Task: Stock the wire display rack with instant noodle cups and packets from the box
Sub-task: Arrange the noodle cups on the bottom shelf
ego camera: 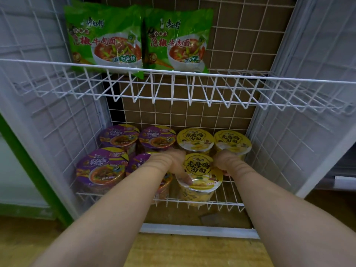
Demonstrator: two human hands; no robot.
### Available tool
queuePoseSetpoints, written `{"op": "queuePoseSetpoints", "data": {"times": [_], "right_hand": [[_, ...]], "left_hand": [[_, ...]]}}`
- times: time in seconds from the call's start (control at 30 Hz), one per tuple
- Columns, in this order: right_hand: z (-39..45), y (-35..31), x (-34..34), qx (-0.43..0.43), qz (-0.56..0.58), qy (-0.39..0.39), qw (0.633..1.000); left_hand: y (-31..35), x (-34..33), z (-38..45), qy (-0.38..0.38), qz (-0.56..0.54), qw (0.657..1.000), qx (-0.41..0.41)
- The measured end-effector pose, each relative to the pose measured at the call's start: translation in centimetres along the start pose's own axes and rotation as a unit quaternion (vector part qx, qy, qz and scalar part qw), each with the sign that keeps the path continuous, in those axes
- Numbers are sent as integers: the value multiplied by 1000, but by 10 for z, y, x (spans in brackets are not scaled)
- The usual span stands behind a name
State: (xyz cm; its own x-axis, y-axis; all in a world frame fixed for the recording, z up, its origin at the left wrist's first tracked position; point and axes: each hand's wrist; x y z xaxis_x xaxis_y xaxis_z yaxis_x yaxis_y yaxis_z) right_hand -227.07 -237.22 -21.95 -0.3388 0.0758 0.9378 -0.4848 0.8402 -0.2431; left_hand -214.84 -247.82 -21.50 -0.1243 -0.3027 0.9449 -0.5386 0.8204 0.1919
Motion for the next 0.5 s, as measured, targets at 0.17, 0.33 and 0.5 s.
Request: {"op": "queuePoseSetpoints", "data": {"times": [0.17,0.33,0.5], "right_hand": [[4,-1,-2,25,-26,24,999],[8,2,-4,-11,33,25,999],[8,2,-4,-14,61,34,997]], "left_hand": [[5,-1,-4,23,27,999,-6],[9,-9,6,46,-13,998,-33],[19,-14,9,22,-22,999,-31]]}}
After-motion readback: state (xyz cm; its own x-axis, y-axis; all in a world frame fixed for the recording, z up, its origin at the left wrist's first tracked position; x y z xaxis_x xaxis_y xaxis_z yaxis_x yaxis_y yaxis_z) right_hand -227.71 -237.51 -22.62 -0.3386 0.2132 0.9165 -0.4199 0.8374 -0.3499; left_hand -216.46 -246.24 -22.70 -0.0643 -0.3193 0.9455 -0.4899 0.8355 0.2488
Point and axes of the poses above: each hand's wrist, its own z-axis towards the middle knuckle, its own x-axis out of the back of the hand, y = z × x, and after that the axes turned 8 degrees about y, right-handed
